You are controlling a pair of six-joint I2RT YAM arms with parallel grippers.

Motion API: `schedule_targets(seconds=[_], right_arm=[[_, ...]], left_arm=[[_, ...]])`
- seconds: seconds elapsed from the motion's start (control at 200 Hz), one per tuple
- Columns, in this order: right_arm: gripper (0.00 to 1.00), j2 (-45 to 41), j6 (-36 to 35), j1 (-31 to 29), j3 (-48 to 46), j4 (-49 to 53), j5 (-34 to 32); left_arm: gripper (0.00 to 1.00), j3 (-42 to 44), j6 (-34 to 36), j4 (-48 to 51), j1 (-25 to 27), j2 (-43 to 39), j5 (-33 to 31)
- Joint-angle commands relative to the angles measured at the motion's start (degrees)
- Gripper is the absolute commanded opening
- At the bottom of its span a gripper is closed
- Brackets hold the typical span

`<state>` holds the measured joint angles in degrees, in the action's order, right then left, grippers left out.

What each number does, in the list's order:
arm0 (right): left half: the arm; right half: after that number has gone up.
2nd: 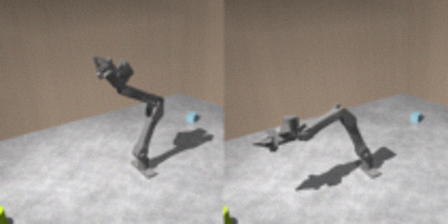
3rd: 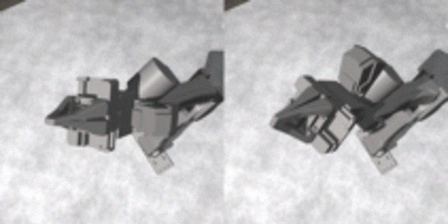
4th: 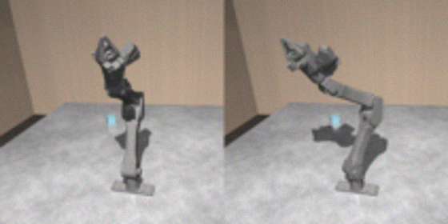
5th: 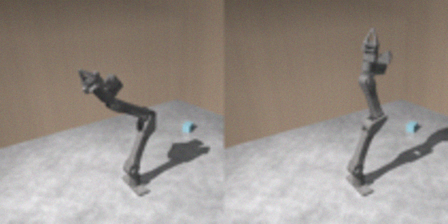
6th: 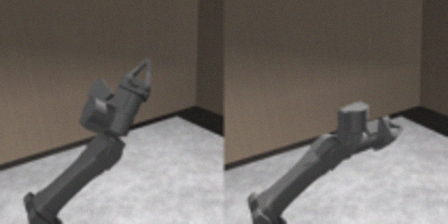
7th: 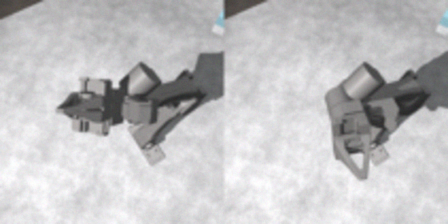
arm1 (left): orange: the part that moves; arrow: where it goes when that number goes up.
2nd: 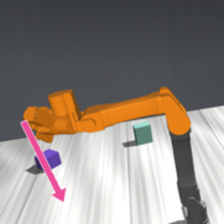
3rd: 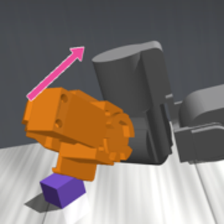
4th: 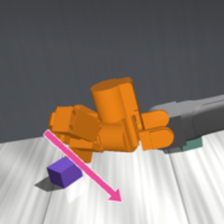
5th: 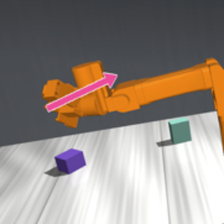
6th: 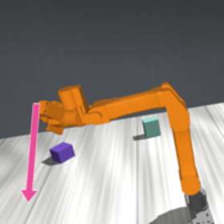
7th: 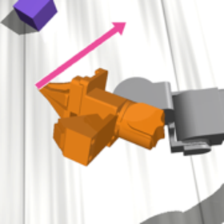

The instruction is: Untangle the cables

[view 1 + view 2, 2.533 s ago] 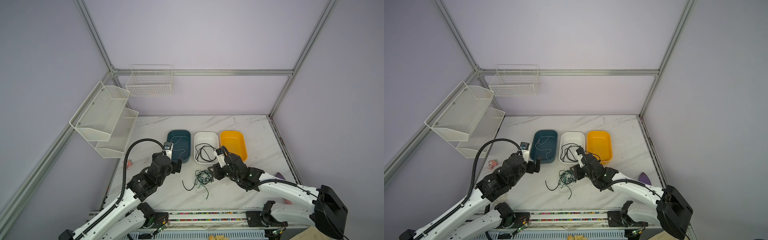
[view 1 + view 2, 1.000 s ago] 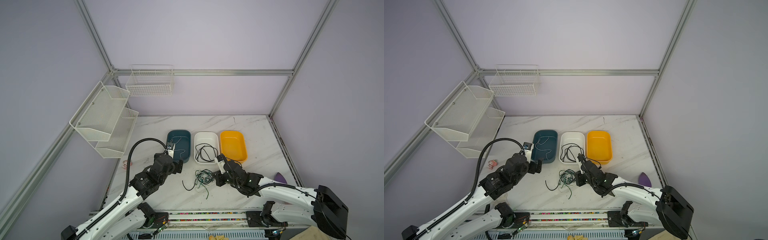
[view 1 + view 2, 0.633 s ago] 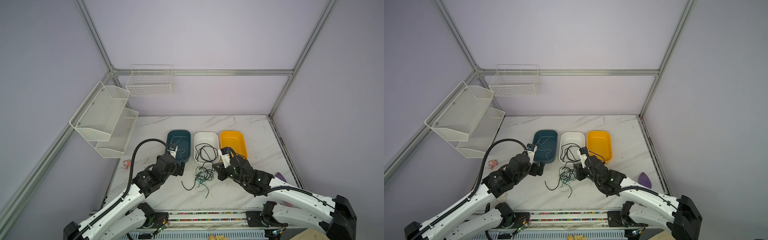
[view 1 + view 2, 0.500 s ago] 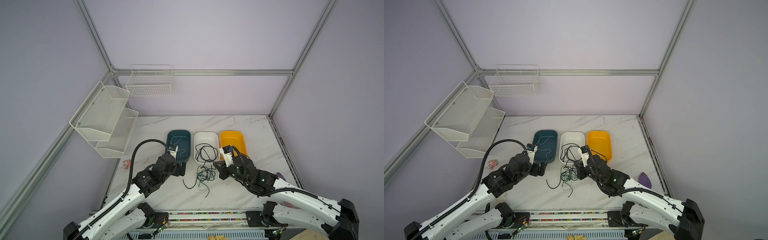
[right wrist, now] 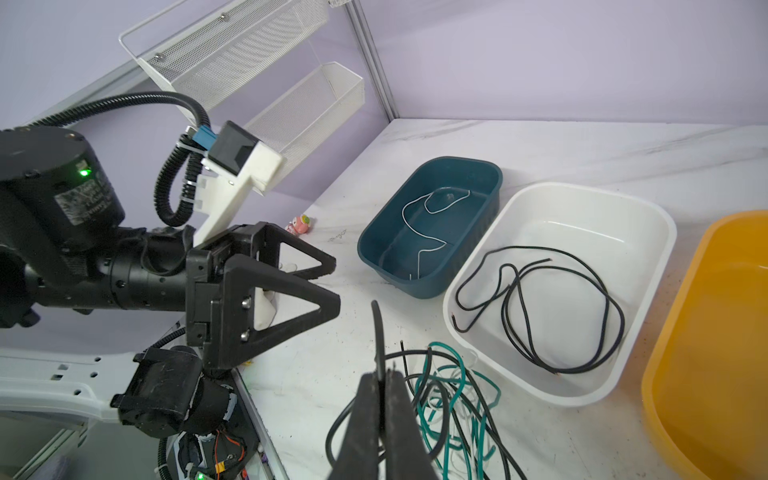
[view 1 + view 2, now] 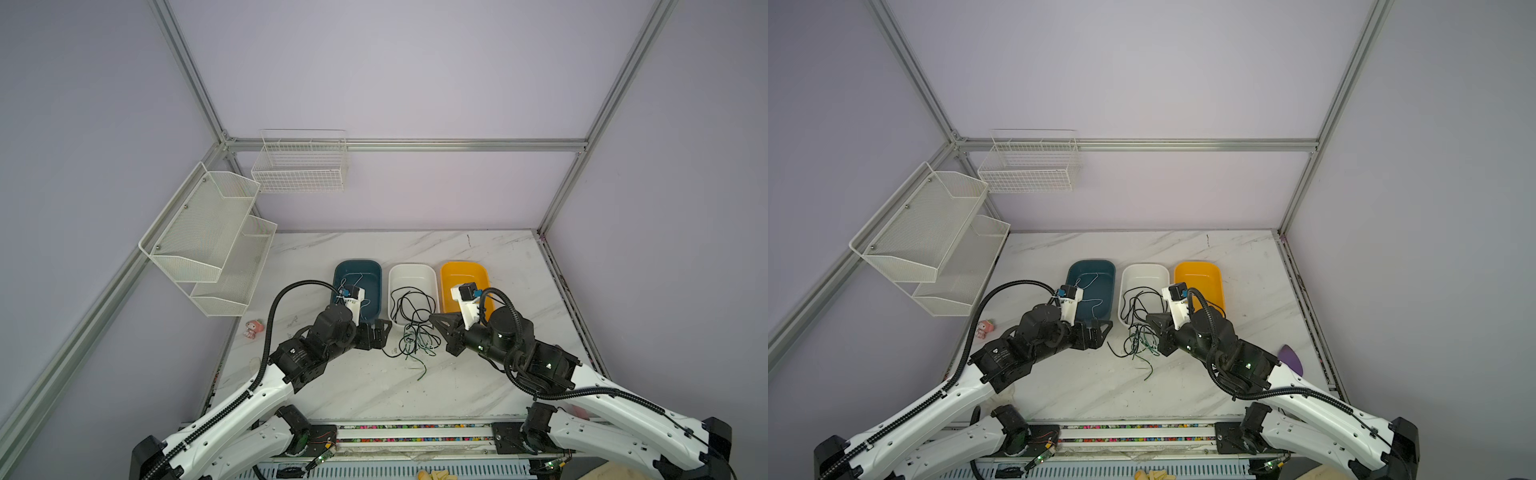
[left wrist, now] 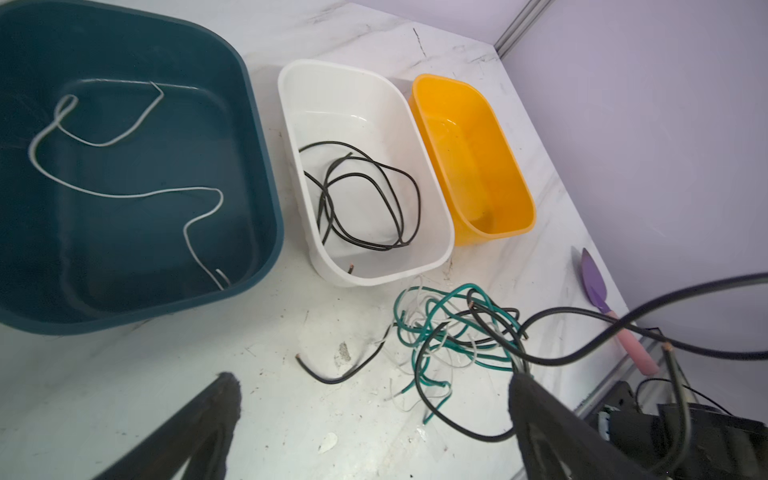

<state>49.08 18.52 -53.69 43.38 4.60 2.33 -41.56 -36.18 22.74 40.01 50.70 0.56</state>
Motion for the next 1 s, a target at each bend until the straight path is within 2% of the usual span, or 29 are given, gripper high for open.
schedule_targets(seconds=[0.0, 0.225, 0.685, 1.0], right_arm=[[0.0, 0.11, -0.81, -0.27, 2.4, -1.38, -1.02], [0.0, 0.03, 0.95, -0.19, 3.47, -2.87, -2.33], [0.0, -5.37, 5.06, -0.25, 2.53, -8.1, -0.77], [0.0, -6.19, 7.91, -0.23, -0.51, -12.78, 2.34]], left_arm=[[1.0, 2.93, -4.84, -8.27, 1.3, -0.73, 7.19], [1.0, 7.22, -8.55, -16.37, 5.5, -2.53, 9.86], [1.0, 18.73, -16.02, -25.95, 6.48, -3.35, 8.98], [0.99, 27.45, -29.44, -41.25, 6.45, -5.3, 6.78]])
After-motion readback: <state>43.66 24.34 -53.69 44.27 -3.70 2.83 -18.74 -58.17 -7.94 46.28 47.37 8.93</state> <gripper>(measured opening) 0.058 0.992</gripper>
